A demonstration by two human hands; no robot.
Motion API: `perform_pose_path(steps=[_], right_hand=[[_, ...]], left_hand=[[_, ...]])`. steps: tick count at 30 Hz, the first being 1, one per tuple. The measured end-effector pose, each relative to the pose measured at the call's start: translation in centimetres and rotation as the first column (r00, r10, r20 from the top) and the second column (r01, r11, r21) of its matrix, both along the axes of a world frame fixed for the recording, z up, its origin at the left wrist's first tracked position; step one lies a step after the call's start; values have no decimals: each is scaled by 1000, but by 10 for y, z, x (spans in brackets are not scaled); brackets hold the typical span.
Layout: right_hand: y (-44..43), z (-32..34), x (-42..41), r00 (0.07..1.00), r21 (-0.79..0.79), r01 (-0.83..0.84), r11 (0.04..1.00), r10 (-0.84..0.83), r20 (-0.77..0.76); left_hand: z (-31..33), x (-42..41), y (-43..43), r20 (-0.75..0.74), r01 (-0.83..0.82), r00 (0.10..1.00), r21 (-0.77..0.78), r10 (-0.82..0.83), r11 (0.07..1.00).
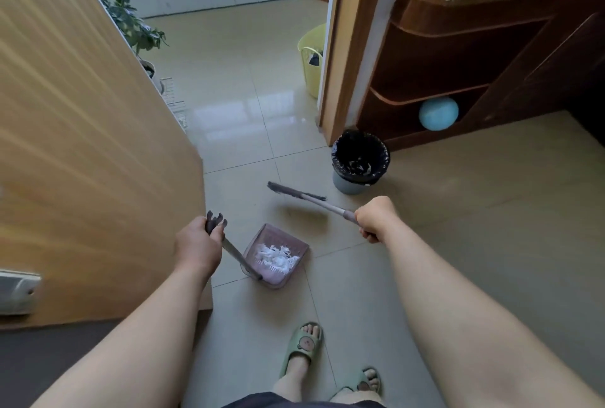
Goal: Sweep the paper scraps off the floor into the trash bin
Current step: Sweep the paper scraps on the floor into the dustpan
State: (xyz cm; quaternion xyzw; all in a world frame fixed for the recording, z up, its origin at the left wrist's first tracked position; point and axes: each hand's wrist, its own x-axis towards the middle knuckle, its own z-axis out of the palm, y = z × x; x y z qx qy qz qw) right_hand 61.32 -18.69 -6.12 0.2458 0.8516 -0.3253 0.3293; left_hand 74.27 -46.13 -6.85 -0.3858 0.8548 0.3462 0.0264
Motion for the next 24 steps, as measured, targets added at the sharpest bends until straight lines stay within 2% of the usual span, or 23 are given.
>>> perform_pose_path(steps=[5,8,12,14,18,24], right_hand=[[-42,-24,2,992,56,-101,993,105,-71],[-62,-29,5,970,97,-227,969,234,-65],[-69,-24,3,884,254,-446,858,467,-25],[-65,-12,-2,855,332,-495,803,519,21],[-48,28,-19,838,430,-526,734,532,117],[-3,58,-22,914,462,-389,797,395,89]], left_hand=[[1,11,-16,-10,-80,997,-32,79,996],[-1,16,-21,2,-109,994,-54,110,993],[-2,17,-27,20,-110,994,-64,112,992],[-2,16,-29,33,-112,993,-68,114,991],[0,14,-29,40,-132,990,-33,133,991],[5,1,-23,34,-65,997,24,64,998]])
